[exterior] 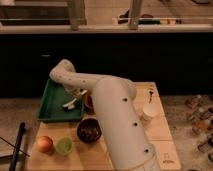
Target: Wipe tray with brush
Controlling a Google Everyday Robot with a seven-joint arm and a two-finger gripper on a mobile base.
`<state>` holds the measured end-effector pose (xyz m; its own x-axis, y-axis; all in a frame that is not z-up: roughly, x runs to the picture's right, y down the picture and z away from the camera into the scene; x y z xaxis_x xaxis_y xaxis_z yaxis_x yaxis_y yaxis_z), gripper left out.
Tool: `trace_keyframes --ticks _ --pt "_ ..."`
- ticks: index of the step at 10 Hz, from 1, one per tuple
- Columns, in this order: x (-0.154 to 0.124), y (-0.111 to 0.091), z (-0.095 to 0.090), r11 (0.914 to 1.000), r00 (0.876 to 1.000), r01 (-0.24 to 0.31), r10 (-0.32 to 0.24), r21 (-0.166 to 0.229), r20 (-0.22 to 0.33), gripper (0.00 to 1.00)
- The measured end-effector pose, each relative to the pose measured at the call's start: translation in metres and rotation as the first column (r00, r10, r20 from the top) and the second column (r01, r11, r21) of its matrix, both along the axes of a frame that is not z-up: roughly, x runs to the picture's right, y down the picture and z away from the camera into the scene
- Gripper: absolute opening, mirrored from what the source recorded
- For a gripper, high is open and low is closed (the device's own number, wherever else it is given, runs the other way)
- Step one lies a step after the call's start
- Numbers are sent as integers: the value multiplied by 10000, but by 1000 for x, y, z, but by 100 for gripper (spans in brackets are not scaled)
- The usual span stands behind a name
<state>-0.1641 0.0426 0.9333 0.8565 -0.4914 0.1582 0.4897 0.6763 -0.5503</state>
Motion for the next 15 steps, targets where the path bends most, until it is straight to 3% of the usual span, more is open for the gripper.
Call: trace_keyframes --ticks 4,7,9,12,15 --pt "-20 -20 -3 9995 9997 -102 95 303 239 1" --pt "-62 -10 -17 9987 9925 430 -460 291 1130 1" --pt "-70 0 -27 9968 9846 767 -795 242 1559 1" --pt "-60 16 -40 9927 9749 1197 -1197 112 1876 1" --pt "-19 17 -38 9952 9829 976 -956 -52 1572 1"
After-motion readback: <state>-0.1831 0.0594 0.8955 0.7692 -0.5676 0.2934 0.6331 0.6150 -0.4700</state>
